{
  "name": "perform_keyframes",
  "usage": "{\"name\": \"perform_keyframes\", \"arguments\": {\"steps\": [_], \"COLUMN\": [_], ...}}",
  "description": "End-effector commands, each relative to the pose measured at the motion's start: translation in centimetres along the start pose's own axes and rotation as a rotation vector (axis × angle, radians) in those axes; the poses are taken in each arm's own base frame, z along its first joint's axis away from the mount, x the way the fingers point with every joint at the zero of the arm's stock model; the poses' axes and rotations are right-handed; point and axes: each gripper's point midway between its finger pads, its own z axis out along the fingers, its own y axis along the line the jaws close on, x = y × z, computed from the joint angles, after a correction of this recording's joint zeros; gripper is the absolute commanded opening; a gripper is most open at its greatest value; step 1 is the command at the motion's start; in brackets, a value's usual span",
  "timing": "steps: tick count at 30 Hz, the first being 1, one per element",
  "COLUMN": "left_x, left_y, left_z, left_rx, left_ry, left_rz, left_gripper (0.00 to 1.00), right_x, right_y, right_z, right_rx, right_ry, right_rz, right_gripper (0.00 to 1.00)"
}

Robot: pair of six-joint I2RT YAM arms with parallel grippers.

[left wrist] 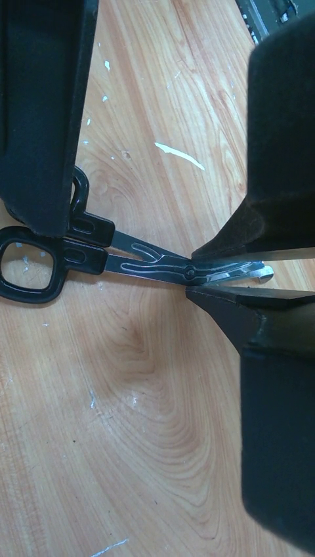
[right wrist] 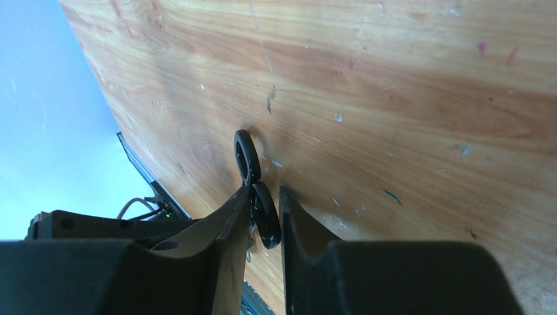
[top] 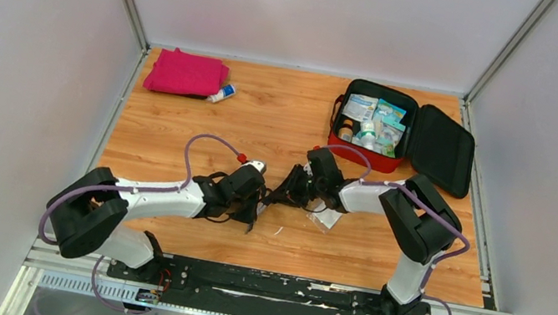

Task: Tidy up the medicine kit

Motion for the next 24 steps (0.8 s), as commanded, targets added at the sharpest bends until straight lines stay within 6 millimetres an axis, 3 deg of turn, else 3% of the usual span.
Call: {"name": "perform_keyframes", "arguments": {"steps": [1,4,8,16,20,23,24], "left_x": [0.5,0.2,-1.0,-5.1,-6.4,-6.5,-6.4], "left_y": [0.1,-0.1,-0.8,-2.3,-1.6,-0.1,0.2], "left_z": [-0.3,-0.6,-1.6,-5.9,-8.1,-8.6,-8.7], "left_rx": [0.007,0.015,0.031,0.061,0.027,-0.028,-0.040], "left_ry": [0.004,-0.007,-0.035,-0.152,-0.220,-0.248,-0.251], "left_rz": [0.007,0.003,0.003,0.012,0.016,0.013,0.012], "left_gripper": [0.06,0.07,0.23,0.57,0.63,0.66,0.66], "right_x": [0.4,0.2,-0.2,-1.7,-4.1,-7.1,-9.0], "right_y": [0.1,0.1,0.8,2.9,4.6,5.7,6.2], "right_z": [0.5,0.1,-0.7,-3.7,-7.5,-11.6,-13.7], "right_rx": [0.009,0.025,0.023,0.049,0.092,0.138,0.155], "right_ry": [0.013,0.001,-0.020,-0.095,-0.178,-0.283,-0.353], "right_rz": [-0.019,-0.042,-0.076,-0.183,-0.277,-0.335,-0.348], "right_gripper": [0.22,0.10,0.00,0.00,0.00,0.00,0.00]}}
